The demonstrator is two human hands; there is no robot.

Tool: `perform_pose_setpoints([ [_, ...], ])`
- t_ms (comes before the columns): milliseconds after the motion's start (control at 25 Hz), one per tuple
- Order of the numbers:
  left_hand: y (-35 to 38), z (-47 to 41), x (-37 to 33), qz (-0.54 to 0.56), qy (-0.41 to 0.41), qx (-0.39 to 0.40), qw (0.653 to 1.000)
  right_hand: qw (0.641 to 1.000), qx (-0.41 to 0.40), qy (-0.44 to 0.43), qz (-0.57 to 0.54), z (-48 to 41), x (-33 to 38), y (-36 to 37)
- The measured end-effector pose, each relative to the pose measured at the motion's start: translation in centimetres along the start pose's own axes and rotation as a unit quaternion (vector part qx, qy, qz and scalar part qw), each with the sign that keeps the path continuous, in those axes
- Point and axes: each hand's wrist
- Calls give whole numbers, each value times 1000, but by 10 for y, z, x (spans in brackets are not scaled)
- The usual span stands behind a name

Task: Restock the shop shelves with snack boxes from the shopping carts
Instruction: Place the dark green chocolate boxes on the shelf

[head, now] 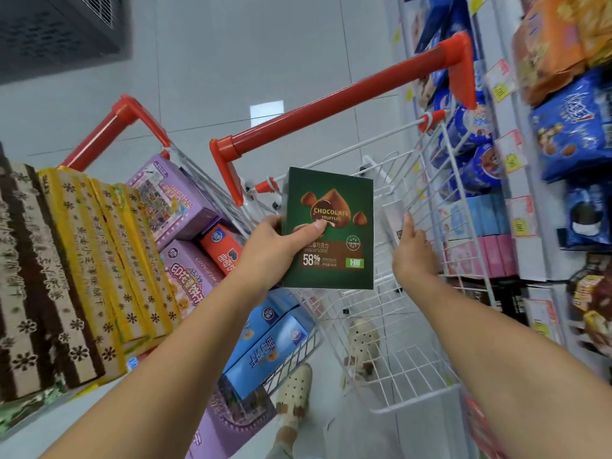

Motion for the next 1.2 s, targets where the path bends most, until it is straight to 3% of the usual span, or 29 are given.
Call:
perform_pose_setpoints([
  [120, -9, 5, 2, 9, 8, -6, 1000, 977, -8, 70, -201, 14, 1, -20],
  [240, -15, 25, -4, 25, 16, 15, 999, 883, -1, 118, -455, 65, -11, -74],
  [400, -19, 67, -22, 68, 11, 74, 995, 784, -32, 122, -607, 145, -31, -157],
  [720, -36, 231, -86, 54, 126, 296, 945, 657, -184, 116, -722, 338, -79, -289],
  [1000, -31, 393, -130, 22, 179, 434, 883, 583, -343, 94, -730, 528, -122, -378],
  [1200, -11, 522, -123, 1, 221, 510, 831, 556, -425, 58, -712, 653, -168, -406],
])
Point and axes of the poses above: each hand's wrist, its own z-axis away from the middle knuckle, its own y-axis out of the palm, x = y × z, and after that the axes turned 9 degrees about -x, right-handed
